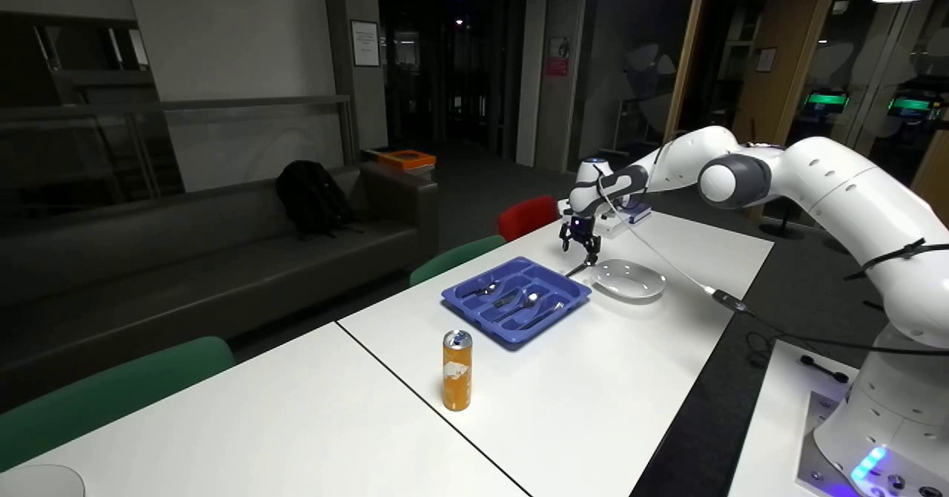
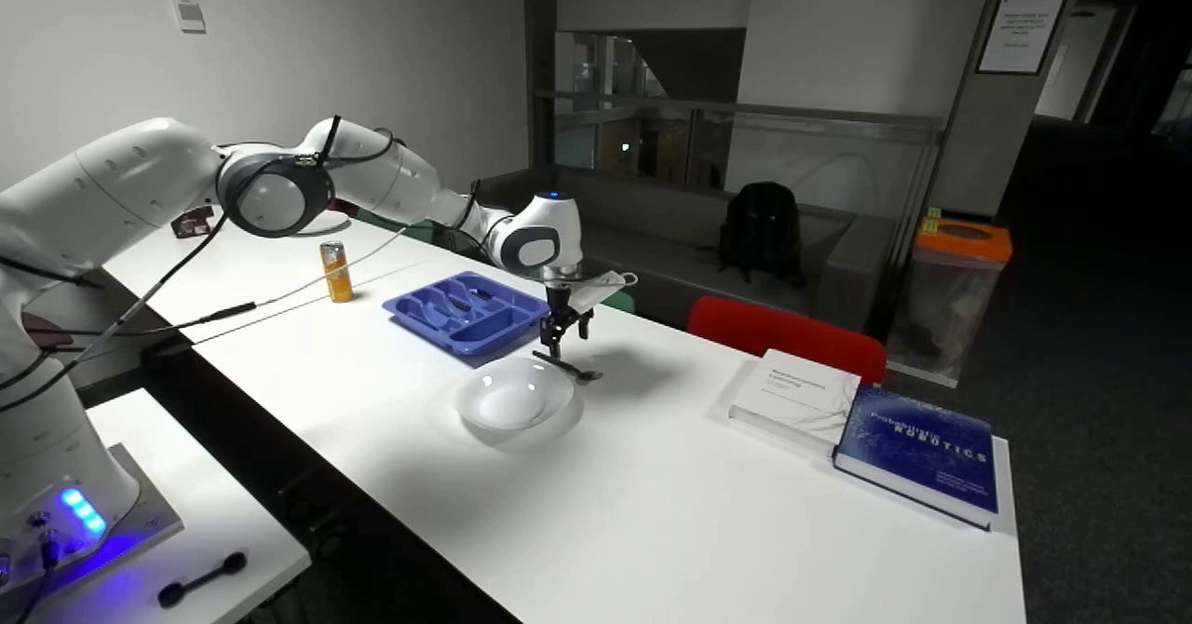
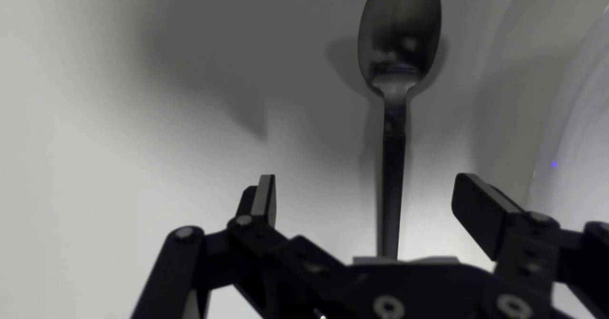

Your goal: Move the white plate to the right, remove one silver spoon from the blue tray and place it behind the white plate

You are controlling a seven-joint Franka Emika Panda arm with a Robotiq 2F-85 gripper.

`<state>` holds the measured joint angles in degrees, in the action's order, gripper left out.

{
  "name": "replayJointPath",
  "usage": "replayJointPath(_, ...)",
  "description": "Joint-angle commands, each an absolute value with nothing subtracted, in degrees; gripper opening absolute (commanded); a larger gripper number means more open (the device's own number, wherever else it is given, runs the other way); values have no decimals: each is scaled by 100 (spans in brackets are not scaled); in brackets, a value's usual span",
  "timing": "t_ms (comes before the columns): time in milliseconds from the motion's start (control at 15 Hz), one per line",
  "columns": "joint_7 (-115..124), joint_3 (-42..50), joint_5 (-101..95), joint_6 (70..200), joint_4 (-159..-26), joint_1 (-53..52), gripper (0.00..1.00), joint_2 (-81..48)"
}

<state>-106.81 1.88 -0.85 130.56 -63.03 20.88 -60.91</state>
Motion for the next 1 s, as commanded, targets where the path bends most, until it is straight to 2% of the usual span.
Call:
replayJointPath(0,-10600,150,-14,13198,-6403,2083,100,-5784)
replayJointPath(533,-10047,253,-1,13361,-7068,2103,100,-4850)
replayJointPath(933,-9328,332,74,13540,-8226,2132,100,-3994)
